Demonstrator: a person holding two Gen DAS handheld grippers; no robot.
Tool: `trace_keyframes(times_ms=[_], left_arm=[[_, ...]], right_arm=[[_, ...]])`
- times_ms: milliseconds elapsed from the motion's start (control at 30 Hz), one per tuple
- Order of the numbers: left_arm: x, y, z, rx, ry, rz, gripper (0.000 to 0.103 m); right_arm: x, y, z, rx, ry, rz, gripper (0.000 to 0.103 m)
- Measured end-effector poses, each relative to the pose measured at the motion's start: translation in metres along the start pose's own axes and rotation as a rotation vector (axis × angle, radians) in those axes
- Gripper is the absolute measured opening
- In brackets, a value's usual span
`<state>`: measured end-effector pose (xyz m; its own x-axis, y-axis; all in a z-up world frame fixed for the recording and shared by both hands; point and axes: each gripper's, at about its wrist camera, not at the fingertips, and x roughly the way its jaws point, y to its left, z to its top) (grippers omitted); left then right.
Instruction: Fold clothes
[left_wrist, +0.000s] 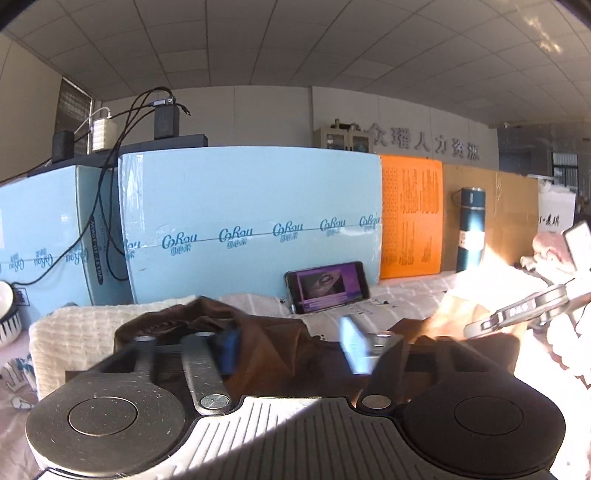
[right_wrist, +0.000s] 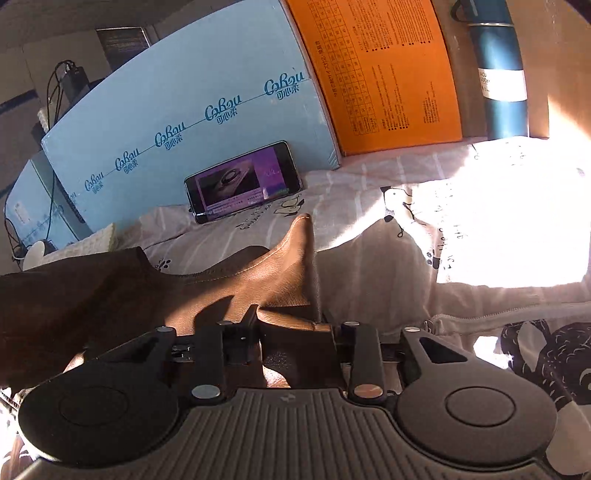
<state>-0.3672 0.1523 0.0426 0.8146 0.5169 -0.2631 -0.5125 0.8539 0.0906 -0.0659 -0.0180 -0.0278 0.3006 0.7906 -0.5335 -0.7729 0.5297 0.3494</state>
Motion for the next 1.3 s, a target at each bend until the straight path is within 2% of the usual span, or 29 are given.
trace_keyframes(times_ms=[100, 233, 400, 633, 733, 833, 967, 1033, 1167, 1300], left_arm=[[-0.003, -0.006, 0.014, 0.015, -0.078, 0.032, 0.000], [-0.015, -0.018, 0.054, 0.040, -0.260, 0.031, 0.000], [-0.002, -0.044, 0.104, 0.055, -0.428, -0.041, 0.000], [0.036, -0.083, 0.143, -0.008, -0.549, -0.175, 0.000], [0.037, -0.092, 0.130, -0.031, -0.547, -0.276, 0.000], [0.028, -0.099, 0.099, -0.016, -0.519, -0.392, 0.000], [0.011, -0.098, 0.053, 0.000, -0.428, -0.514, 0.000], [0.005, -0.090, 0.033, -0.037, -0.366, -0.581, 0.000], [-0.004, -0.075, 0.006, -0.081, -0.259, -0.679, 0.000], [-0.008, -0.071, -0.008, -0.052, -0.135, -0.750, 0.000]], right_arm=[[-0.017, -0.002, 0.011, 0.014, -0.068, 0.046, 0.011], [-0.049, -0.001, 0.035, -0.001, -0.221, 0.025, 0.007], [-0.085, -0.029, 0.073, 0.080, -0.403, -0.077, 0.007], [-0.147, -0.090, 0.108, 0.235, -0.672, -0.246, 0.006], [-0.175, -0.114, 0.100, 0.252, -0.731, -0.292, 0.006], [-0.191, -0.136, 0.080, 0.242, -0.716, -0.298, 0.006], [-0.195, -0.163, 0.038, 0.206, -0.622, -0.279, 0.007], [-0.195, -0.174, 0.014, 0.218, -0.600, -0.275, 0.007], [-0.200, -0.189, -0.026, 0.285, -0.584, -0.235, 0.009], [-0.212, -0.190, -0.049, 0.336, -0.600, -0.187, 0.013]])
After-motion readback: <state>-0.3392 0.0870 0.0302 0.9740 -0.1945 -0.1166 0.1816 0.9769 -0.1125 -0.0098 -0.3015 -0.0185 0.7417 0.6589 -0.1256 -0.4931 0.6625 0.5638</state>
